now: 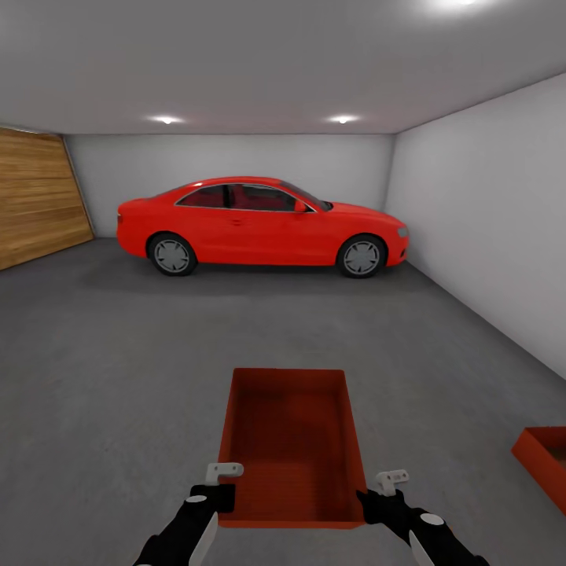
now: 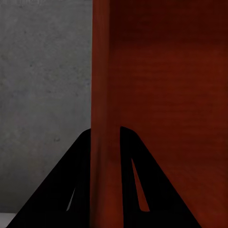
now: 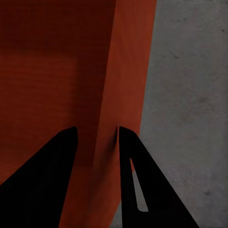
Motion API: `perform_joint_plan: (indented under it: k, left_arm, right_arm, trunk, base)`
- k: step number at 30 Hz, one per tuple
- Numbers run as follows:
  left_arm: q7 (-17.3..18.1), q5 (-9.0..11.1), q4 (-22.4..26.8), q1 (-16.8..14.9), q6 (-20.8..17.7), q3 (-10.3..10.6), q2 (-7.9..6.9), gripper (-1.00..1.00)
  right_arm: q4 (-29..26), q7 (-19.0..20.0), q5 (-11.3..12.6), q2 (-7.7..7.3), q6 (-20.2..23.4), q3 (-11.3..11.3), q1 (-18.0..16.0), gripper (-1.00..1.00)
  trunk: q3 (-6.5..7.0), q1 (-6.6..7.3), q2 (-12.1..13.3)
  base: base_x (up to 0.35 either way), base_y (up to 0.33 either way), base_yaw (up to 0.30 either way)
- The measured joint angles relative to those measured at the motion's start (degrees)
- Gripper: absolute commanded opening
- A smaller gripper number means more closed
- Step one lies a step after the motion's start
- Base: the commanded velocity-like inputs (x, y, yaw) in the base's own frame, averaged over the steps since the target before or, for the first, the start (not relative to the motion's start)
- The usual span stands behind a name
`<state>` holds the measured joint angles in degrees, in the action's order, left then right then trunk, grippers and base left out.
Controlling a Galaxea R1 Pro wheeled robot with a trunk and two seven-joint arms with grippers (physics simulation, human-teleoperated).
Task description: Move the two storage containers from the living room to the garage. In the garage, place one container on the floor and stack the other container on top of it (either order is fine).
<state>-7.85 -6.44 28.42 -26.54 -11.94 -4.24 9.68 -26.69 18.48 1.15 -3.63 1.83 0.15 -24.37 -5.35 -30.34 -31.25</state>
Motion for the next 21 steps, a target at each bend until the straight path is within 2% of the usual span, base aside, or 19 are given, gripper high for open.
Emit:
perform_joint_plan:
  k: [5,21]
  left_arm:
    - [0.0,0.0,0.0,0.0,0.0,0.0,-0.01,-1.00]
    - [0.0,-0.3,0.0,0.0,0.0,-0.3,0.07,-1.00]
  right_arm:
    - [0.0,0.0,0.0,0.00,0.0,0.0,0.0,-1.00]
    - [0.0,0.0,0.0,0.00,0.0,0.0,0.0,-1.00]
  trunk:
    - [0.00,-0.02,0.0]
    - [0.00,-0.03,0.0]
  base:
    - [0.169,0.000,0.000]
    - [0.006,0.000,0.000]
